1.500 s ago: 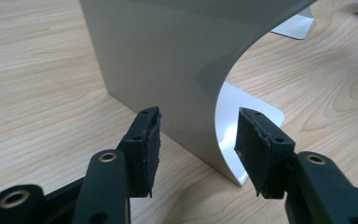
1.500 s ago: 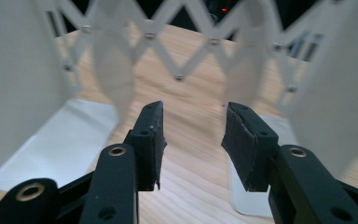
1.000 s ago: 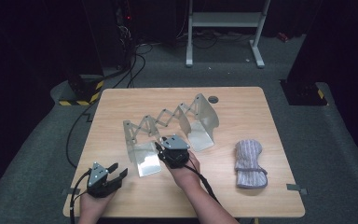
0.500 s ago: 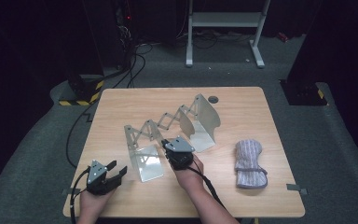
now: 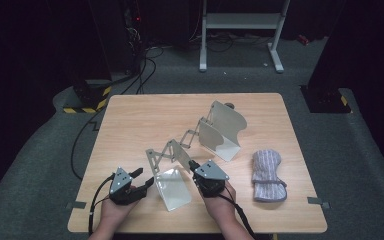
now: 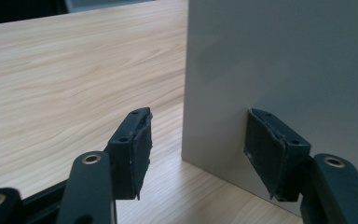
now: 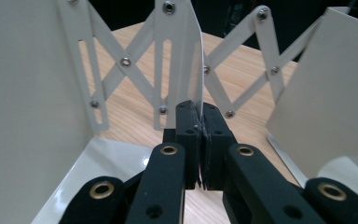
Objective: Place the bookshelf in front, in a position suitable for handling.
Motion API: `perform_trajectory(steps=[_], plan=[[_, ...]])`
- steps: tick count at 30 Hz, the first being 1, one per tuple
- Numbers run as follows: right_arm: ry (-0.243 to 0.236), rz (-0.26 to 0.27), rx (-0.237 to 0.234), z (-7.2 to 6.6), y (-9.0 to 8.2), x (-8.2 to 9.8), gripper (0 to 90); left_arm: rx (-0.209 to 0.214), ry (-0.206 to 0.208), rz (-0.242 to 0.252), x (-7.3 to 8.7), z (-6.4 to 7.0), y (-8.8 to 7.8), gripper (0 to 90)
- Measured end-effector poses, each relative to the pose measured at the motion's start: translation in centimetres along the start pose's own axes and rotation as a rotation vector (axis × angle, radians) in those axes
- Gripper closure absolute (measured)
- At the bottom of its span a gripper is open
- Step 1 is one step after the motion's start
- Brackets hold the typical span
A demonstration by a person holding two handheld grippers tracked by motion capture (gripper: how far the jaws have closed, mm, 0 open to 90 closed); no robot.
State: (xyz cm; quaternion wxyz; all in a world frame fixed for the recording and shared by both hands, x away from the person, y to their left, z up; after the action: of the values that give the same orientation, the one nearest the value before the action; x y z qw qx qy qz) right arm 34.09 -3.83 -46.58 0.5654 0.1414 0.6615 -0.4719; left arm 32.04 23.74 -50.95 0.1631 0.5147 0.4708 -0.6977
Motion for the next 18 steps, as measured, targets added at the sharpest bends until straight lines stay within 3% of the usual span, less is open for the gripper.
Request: perform_trajectory(steps=[10, 11, 18], plan=[[0.062, 0.002, 0.073, 2.2, -1.3, 1.0, 80.0, 0.092, 0.033, 0.027, -1.0, 1.6, 1.3, 41.1], [0.089, -0.001, 0.084, 3.0, -1.4, 1.1, 79.3, 0.108, 0.046, 0.028, -1.2, 2.0, 1.6, 41.1], [0.113, -0.015, 0.103, 4.0, -1.6, 1.5, 73.5, 0.131, 0.071, 0.03, -1.7, 3.2, 2.6, 41.0]])
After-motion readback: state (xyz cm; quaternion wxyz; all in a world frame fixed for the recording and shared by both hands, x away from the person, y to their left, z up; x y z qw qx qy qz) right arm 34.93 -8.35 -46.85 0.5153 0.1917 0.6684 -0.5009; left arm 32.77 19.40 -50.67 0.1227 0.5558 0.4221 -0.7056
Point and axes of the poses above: each handheld gripper's, and its own axes: y roughly forward along the jaws, x roughly out of its underside, z roughly to its right, the point moved 1 cm from there along y, roughly forward along the jaws, and after that the axes turned 5 degrees about -z, right-handed, at the moved point
